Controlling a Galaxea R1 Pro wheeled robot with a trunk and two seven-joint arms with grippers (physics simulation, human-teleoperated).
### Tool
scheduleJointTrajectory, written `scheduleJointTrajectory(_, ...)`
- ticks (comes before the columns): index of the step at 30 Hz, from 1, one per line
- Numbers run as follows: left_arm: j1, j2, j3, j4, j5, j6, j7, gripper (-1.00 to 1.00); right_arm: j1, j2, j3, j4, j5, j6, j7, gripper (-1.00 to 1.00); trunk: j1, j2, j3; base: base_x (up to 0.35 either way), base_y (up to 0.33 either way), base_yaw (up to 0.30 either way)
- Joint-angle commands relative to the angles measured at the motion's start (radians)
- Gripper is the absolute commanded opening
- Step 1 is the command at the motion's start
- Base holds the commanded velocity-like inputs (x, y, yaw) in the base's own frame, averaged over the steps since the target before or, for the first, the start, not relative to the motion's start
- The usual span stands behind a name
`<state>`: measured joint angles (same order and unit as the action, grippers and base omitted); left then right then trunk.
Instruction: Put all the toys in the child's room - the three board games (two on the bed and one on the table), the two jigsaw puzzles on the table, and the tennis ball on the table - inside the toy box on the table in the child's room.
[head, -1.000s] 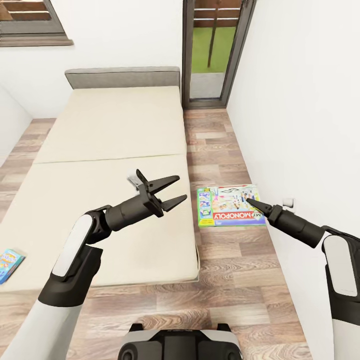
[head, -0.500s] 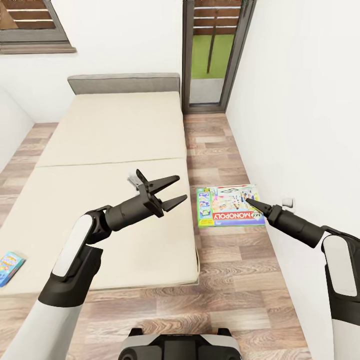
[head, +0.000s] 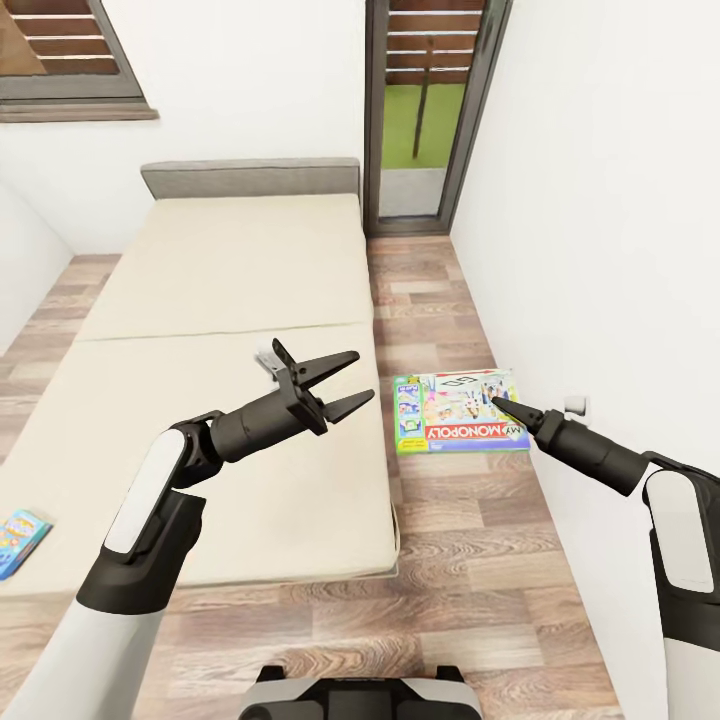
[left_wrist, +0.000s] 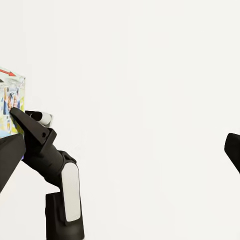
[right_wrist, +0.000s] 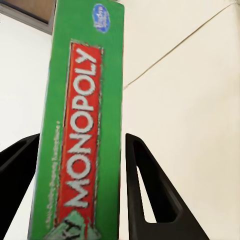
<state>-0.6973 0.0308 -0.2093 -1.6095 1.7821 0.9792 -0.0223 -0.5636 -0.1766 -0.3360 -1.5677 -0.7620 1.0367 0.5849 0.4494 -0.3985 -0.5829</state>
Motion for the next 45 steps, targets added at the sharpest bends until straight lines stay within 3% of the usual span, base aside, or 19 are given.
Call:
scheduleJointTrajectory(1,-0.001,0.001,-0.001,0.0,-0.001,0.001,-0.002,1.0,-0.001,0.0,-0.001,0.0,0.006,0.005,0.007,-1.0,0.001,-0.001,0.0,0.0,0.0,0.0)
scheduleJointTrajectory(45,-0.002,0.0,-0.005,0.0,-0.001,0.001,0.008,1.0,-0.001,0.0,0.001,0.0,0.006,0.003,0.003,-1.0,0.001,-0.001,0.072,0.0,0.0,0.0)
